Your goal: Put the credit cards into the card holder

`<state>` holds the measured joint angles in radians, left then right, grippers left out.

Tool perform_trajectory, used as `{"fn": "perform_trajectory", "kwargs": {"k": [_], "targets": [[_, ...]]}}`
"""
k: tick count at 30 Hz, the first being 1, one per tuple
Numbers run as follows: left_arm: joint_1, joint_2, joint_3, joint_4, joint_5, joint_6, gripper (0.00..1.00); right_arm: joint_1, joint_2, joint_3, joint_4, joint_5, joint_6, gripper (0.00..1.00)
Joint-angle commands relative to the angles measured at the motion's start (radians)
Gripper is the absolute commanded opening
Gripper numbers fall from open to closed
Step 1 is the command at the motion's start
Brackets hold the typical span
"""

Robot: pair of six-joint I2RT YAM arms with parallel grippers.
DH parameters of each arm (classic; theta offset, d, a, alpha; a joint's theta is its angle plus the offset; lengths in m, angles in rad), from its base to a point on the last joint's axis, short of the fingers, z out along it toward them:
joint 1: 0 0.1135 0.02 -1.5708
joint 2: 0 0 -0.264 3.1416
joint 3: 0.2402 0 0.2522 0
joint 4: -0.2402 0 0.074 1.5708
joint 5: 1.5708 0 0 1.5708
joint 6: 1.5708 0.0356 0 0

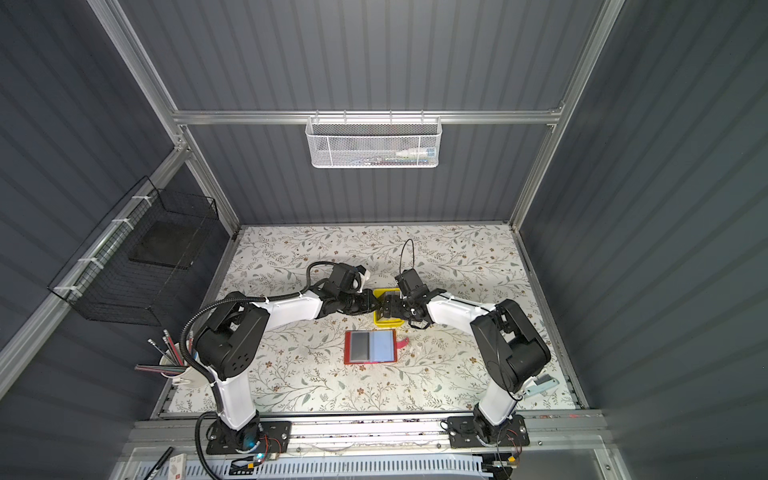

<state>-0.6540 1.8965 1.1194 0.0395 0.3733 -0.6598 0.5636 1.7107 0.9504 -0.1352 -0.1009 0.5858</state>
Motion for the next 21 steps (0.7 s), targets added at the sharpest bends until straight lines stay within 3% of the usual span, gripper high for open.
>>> {"fn": "perform_trajectory", "kwargs": {"k": [1, 21], "targets": [[-0.007, 0.027, 0.016, -0.021, -0.011, 0.026, 0.16, -0.002, 0.015, 0.024, -0.020, 0.008, -0.005, 0.81], [-0.009, 0.056, 0.019, -0.059, -0.036, 0.032, 0.15, -0.004, -0.003, 0.040, -0.062, 0.072, -0.012, 0.81]]}}
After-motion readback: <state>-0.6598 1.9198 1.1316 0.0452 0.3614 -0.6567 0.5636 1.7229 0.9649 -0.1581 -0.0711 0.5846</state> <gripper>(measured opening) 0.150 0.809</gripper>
